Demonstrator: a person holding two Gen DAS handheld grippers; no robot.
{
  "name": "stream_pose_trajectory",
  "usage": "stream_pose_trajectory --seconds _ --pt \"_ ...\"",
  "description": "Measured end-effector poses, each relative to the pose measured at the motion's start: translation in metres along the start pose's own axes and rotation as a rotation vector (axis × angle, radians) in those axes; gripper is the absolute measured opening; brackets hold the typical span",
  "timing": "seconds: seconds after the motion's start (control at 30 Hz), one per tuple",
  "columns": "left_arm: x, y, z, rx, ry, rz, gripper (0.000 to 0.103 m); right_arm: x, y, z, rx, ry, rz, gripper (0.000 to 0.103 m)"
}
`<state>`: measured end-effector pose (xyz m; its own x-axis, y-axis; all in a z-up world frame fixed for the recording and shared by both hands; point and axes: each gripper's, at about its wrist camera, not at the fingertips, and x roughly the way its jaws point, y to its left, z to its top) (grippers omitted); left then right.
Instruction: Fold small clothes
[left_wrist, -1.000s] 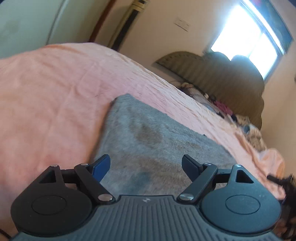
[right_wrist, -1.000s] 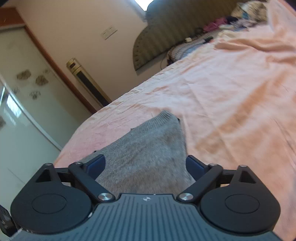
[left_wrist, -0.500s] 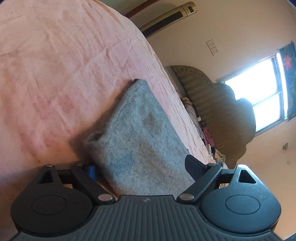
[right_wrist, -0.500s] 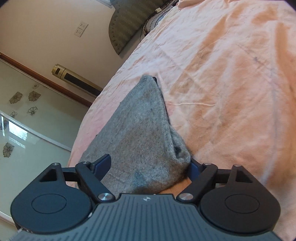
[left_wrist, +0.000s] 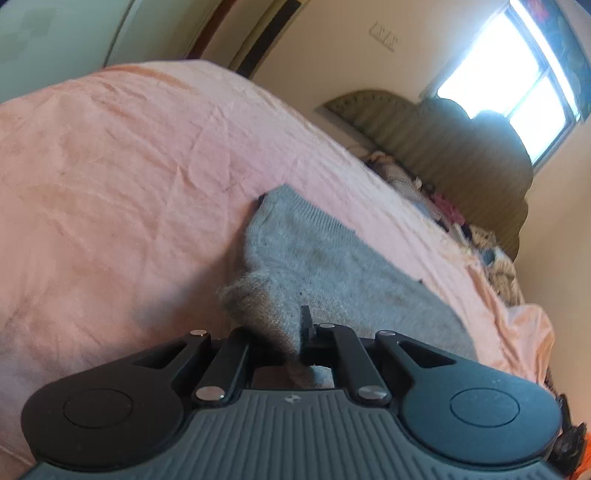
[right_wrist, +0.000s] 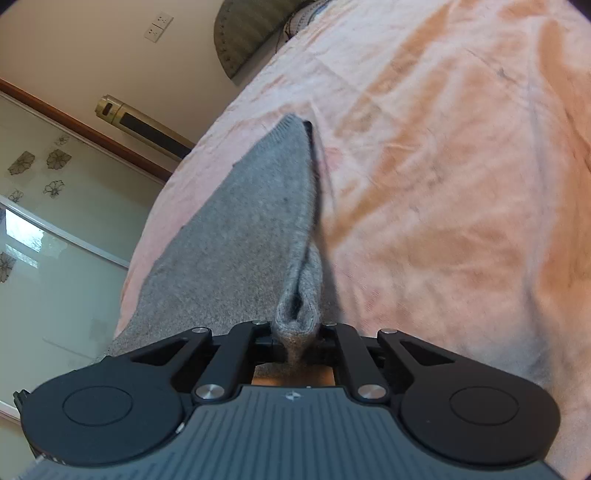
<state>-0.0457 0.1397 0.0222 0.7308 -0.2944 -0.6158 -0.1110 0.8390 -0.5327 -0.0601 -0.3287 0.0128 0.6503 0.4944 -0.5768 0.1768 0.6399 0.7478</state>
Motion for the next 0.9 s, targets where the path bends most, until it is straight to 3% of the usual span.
stream_pose_trajectory --seconds 0.03,0.1,0.13,0.17,0.23,0.33,0.43,0.47,0.5,0.57,0.7,0.8,0.9 --pt "0.005 0.002 -0.006 -0.010 0.053 -0.001 0.005 -0.002 0.000 0.001 0.014 -0.001 0.000 0.015" --pt "0.005 0.005 -0.018 -0.055 0.076 -0.021 0.009 -0.010 0.008 0.006 0.000 -0.032 -0.010 0.034" --pt "0.004 0.008 -0.022 -0.078 0.067 -0.027 0.019 -0.017 0.014 0.010 -0.029 -0.077 -0.026 0.055" --pt "0.002 0.012 -0.026 -0.111 0.054 -0.030 0.027 -0.023 0.022 0.015 -0.064 -0.118 -0.046 0.066" --pt "0.000 0.021 -0.030 -0.196 0.016 -0.082 0.052 -0.028 0.041 0.026 -0.139 -0.164 -0.062 0.066" --pt "0.002 0.021 -0.028 -0.297 -0.039 -0.069 0.060 -0.018 0.069 0.038 -0.227 -0.167 -0.021 0.068" --pt "0.011 0.012 -0.023 -0.313 -0.074 -0.006 0.054 0.014 0.091 0.037 -0.281 -0.099 0.034 0.074" --pt "0.014 0.008 -0.022 -0.302 -0.080 0.028 0.042 0.025 0.095 0.035 -0.296 -0.077 0.041 0.074" --pt "0.019 0.003 -0.020 -0.281 -0.059 0.066 0.006 0.036 0.100 0.033 -0.304 -0.056 0.041 0.074" --pt "0.024 -0.005 -0.016 -0.246 -0.040 0.116 0.005 0.050 0.104 0.029 -0.289 -0.017 0.070 0.074" --pt "0.022 -0.043 -0.009 -0.093 -0.095 0.163 0.005 0.057 0.101 0.032 -0.226 0.029 0.146 0.074" --pt "0.031 -0.097 -0.006 0.071 -0.123 0.105 0.005 0.056 0.090 0.049 -0.128 0.045 0.222 0.076" --pt "0.051 -0.170 -0.028 0.303 -0.105 -0.001 0.005 0.054 0.072 0.072 -0.018 0.056 0.310 0.081"
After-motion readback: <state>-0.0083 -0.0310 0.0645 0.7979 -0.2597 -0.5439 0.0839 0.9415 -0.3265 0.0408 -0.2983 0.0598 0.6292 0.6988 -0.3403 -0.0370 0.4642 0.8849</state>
